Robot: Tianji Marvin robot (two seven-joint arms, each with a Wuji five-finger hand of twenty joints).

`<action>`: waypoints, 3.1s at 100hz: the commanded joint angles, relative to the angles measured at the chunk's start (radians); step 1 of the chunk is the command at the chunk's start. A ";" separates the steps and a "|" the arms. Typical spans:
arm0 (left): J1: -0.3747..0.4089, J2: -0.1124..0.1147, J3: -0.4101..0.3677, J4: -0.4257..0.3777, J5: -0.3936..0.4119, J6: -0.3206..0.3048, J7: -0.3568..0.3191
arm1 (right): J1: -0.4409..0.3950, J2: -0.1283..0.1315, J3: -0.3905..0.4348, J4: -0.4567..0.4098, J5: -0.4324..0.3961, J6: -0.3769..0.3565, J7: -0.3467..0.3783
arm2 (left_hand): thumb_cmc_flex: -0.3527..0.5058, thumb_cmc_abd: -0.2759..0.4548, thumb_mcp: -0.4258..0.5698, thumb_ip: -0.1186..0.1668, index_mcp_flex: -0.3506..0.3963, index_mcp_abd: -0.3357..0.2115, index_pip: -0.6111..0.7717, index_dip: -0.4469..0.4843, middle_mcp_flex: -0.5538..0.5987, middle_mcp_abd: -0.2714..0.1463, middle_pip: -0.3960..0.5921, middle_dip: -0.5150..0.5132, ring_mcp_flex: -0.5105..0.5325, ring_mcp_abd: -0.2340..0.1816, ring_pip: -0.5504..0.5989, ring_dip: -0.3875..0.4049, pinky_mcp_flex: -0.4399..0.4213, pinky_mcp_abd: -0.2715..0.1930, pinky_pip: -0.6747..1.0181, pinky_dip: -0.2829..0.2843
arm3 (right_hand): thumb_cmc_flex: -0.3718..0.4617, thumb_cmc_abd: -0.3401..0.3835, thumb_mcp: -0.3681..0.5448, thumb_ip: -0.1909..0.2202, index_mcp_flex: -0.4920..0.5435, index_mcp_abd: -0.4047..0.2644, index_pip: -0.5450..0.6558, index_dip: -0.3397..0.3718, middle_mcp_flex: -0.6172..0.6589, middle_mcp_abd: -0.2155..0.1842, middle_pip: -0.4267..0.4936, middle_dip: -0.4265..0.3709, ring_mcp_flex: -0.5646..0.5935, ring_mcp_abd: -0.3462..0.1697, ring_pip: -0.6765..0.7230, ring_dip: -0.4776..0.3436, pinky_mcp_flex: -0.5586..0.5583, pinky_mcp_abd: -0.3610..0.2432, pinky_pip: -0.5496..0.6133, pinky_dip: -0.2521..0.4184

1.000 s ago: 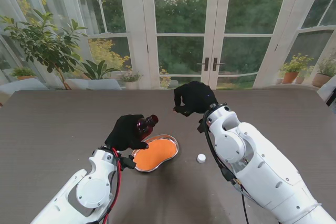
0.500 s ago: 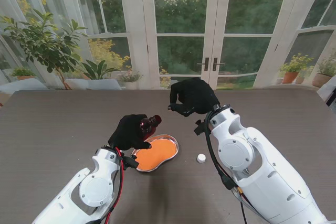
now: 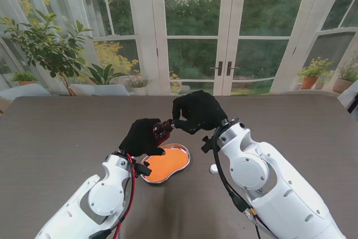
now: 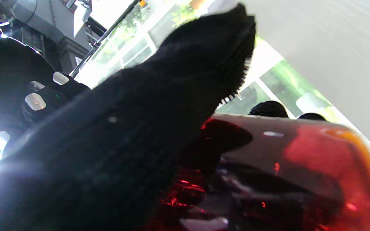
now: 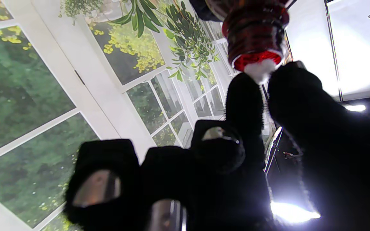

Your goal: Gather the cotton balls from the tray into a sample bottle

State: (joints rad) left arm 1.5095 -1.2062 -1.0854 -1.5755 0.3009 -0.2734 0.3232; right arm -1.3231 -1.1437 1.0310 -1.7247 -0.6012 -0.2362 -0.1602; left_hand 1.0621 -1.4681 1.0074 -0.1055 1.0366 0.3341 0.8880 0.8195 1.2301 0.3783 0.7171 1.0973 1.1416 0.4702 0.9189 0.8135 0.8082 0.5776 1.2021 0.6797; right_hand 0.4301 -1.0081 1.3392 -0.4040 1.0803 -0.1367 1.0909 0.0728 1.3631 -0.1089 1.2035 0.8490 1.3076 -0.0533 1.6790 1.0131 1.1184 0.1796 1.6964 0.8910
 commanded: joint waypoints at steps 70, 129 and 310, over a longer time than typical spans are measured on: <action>-0.020 -0.011 0.013 0.017 -0.012 -0.016 -0.014 | 0.009 0.001 -0.011 0.018 0.025 -0.032 0.054 | 0.090 1.057 0.074 0.037 0.102 -0.062 0.299 0.056 0.088 0.036 0.111 0.050 0.117 0.049 0.474 0.063 0.109 0.027 0.602 0.046 | -0.064 0.189 0.014 0.022 -0.005 0.094 -0.045 0.000 0.085 0.022 0.011 -0.002 0.010 -0.073 0.096 0.010 0.025 0.024 0.101 -0.013; -0.029 -0.016 0.022 0.027 -0.014 -0.023 -0.002 | 0.002 0.000 -0.008 0.018 0.005 -0.049 0.031 | 0.091 1.058 0.073 0.037 0.101 -0.062 0.298 0.056 0.087 0.037 0.110 0.050 0.117 0.049 0.474 0.064 0.109 0.027 0.602 0.046 | 0.018 0.185 0.044 0.044 -0.105 0.018 0.008 0.158 0.078 0.032 -0.271 -0.019 0.011 -0.075 0.034 -0.028 -0.046 -0.011 0.092 0.017; -0.031 -0.022 0.025 0.020 -0.023 -0.021 0.014 | 0.011 -0.019 -0.029 0.049 0.025 -0.063 -0.035 | 0.091 1.058 0.073 0.037 0.101 -0.062 0.297 0.056 0.087 0.038 0.110 0.049 0.117 0.049 0.474 0.064 0.109 0.027 0.602 0.046 | 0.043 0.154 0.064 0.047 -0.122 0.020 0.007 0.176 -0.050 0.054 -0.404 -0.026 0.011 -0.043 -0.108 -0.103 -0.131 -0.016 0.042 0.029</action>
State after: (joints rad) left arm 1.4811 -1.2172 -1.0638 -1.5476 0.2818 -0.2929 0.3526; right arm -1.3047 -1.1586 1.0048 -1.6702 -0.5604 -0.2912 -0.1984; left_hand 1.0621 -1.4681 1.0074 -0.1055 1.0366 0.3341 0.8880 0.8195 1.2301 0.3783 0.7171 1.0973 1.1416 0.4702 0.9189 0.8135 0.8082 0.5778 1.2021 0.6783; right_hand 0.4260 -0.7949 1.3422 -0.3655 0.9957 -0.1184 1.1246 0.2597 1.3175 -0.0619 0.8013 0.8044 1.2995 -0.0354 1.5616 0.9247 0.9853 0.1805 1.7037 0.8936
